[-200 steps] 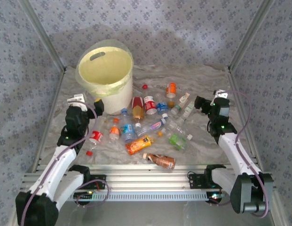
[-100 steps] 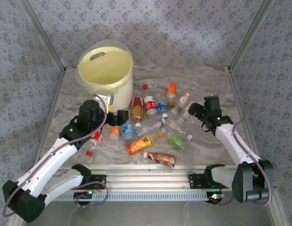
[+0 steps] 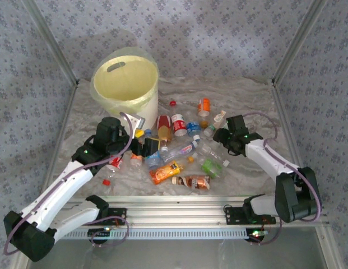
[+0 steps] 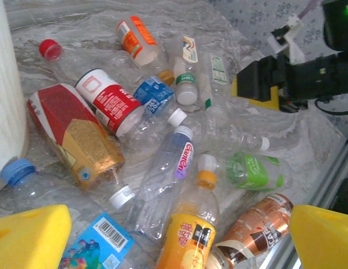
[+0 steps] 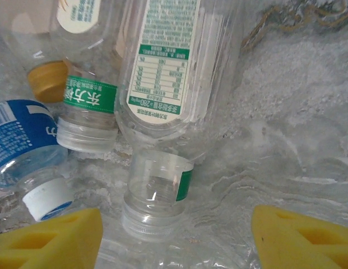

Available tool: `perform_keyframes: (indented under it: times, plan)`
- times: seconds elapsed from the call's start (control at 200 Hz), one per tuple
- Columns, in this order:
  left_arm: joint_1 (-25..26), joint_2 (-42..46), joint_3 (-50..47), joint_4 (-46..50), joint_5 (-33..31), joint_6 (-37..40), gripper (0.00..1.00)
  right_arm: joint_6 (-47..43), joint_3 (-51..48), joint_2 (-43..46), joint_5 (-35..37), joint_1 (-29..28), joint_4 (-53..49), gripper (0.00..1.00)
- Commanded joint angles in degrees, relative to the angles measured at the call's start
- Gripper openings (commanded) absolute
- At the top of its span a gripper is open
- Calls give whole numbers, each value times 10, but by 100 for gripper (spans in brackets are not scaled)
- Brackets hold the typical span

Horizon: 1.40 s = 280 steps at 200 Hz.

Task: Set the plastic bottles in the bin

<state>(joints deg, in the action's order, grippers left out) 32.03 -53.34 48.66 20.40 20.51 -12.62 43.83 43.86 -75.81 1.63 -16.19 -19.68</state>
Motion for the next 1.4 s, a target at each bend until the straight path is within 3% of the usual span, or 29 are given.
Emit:
perform_keyframes:
  times: [0.0,0.79,1.394]
  plan:
    - [4,-8,11,-6,36,14,100,34,19,-26,-10,-7,14,71]
    - [4,-27,24,9,18,22,100,64,12,-123,2,-18,79,59]
    - [4,-25,20,8,2,18,100,15,21,-135,37,41,60,58]
